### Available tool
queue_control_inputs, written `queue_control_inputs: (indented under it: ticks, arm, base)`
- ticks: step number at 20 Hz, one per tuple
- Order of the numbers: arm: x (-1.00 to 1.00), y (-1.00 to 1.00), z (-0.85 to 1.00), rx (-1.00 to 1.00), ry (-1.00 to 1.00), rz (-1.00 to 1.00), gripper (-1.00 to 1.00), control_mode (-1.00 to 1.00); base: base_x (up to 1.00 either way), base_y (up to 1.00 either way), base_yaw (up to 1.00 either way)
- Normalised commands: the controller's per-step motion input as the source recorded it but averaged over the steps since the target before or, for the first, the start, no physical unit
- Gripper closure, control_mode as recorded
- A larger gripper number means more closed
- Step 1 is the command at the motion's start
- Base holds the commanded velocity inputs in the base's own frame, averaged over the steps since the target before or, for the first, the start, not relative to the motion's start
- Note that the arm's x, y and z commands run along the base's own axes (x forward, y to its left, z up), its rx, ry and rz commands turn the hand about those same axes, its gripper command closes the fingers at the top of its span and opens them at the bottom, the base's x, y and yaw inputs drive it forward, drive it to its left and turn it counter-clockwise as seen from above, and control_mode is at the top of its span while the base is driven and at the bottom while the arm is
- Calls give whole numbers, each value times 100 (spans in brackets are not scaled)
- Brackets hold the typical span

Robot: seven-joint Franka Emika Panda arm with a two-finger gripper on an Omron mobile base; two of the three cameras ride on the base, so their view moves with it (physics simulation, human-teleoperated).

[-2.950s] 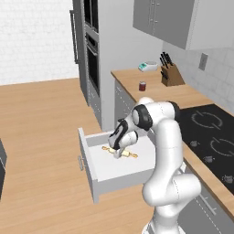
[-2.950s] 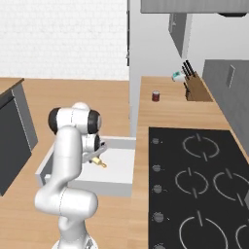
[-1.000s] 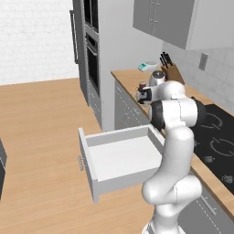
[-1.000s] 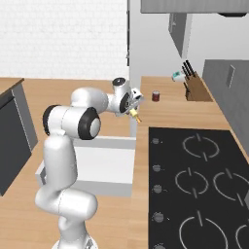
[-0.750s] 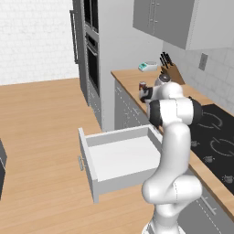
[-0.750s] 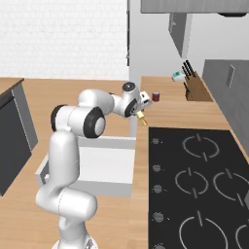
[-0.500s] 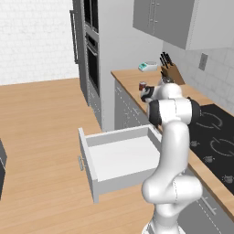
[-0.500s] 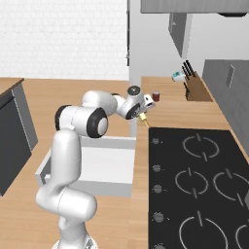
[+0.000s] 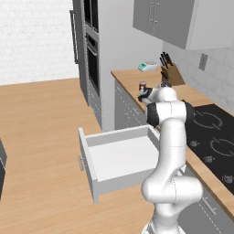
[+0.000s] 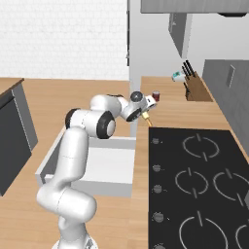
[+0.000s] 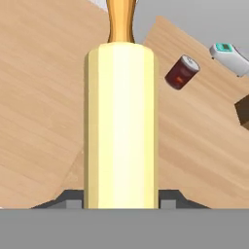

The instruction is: Pick the rolling pin from the drawer and place it on the counter.

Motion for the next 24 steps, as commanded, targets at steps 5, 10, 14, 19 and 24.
queue_control_inputs:
  ticks: [5,10,14,19,24]
  arm:
    - [50,-7,-2,0,-3,6,100,-100]
    - [13,-1,-7,0,-4,6,-100,-100]
    - [-1,0,0,0,0,0,-100,-100]
    - [0,-5,-7,-2,-3,0,-100,-100]
    - [-24,12,13,-4,0,0,-100,-100]
  base:
    - [0,0,0]
    - [0,0,0]
    - [0,0,0]
    - [0,0,0]
    - [0,0,0]
